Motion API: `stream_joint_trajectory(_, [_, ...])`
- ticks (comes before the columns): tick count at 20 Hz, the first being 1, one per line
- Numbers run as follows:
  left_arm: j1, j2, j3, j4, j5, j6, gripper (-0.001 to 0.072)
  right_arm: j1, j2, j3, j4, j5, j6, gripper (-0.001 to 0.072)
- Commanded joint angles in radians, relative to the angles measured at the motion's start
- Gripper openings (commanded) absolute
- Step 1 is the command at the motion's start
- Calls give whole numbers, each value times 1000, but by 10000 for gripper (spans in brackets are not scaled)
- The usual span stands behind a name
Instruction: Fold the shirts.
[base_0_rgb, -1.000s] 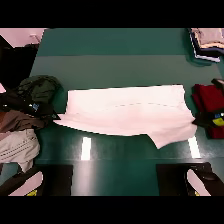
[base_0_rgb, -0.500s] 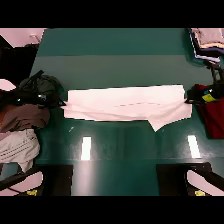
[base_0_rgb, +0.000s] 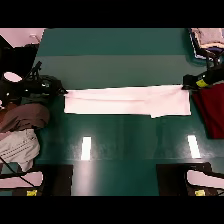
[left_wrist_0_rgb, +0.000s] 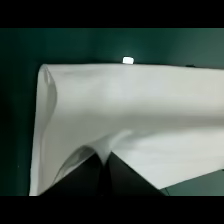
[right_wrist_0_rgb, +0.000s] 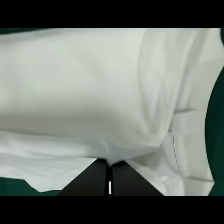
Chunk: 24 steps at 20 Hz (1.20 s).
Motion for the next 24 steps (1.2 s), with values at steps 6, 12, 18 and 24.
stream_joint_trajectory(6, [1,-25,51,-208,71,3,715,-56,-130,97,283,-118,-48,635])
stream_joint_trajectory(12, [-1,-25,66,-200,-162,36,526,-249,-126,55,280,171,-190,636])
stream_joint_trajectory(18, [-86,-25,66,-171,-232,84,23,-397,-146,-90,283,126,-305,636])
stream_joint_trajectory(24, [-275,-25,66,-122,-231,86,24,-414,-316,2,394,169,-367,627])
